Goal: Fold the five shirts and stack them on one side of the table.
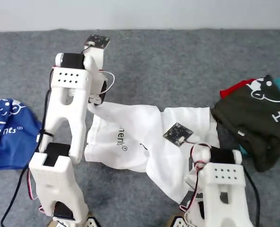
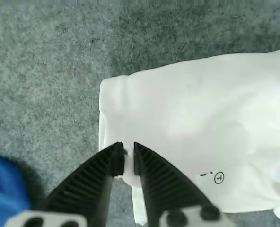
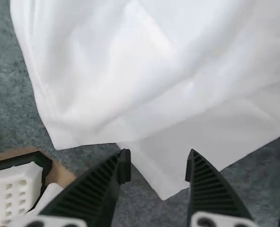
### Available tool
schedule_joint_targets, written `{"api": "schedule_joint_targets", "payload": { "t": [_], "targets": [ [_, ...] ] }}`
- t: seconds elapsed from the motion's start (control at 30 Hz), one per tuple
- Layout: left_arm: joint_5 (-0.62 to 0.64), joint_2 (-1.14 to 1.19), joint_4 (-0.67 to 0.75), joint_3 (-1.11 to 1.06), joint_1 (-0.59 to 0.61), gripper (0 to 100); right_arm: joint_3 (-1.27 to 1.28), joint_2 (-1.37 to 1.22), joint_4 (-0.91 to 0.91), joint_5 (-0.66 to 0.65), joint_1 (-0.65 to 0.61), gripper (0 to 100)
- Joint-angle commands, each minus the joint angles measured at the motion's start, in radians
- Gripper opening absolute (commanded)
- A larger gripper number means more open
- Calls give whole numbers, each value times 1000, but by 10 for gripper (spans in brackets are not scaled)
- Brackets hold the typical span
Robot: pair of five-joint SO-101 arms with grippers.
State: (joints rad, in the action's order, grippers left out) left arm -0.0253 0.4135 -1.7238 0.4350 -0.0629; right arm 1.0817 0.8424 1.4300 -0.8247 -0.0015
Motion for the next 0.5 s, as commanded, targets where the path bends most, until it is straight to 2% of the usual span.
{"api": "schedule_joint_targets", "payload": {
  "t": [0.0, 0.17, 0.3, 0.47],
  "targets": [
    [-12, -44, 49, -44, 14, 11, -155, -45, 102, 9, -8, 197],
    [-12, -44, 144, -160, 11, 11, -319, -140, 323, -46, -137, 197],
    [-12, -44, 178, -209, 6, 11, -334, -248, 303, 8, -220, 197],
    [-12, -44, 176, -214, 6, 11, -334, -412, 188, 48, -237, 197]
  ]
}}
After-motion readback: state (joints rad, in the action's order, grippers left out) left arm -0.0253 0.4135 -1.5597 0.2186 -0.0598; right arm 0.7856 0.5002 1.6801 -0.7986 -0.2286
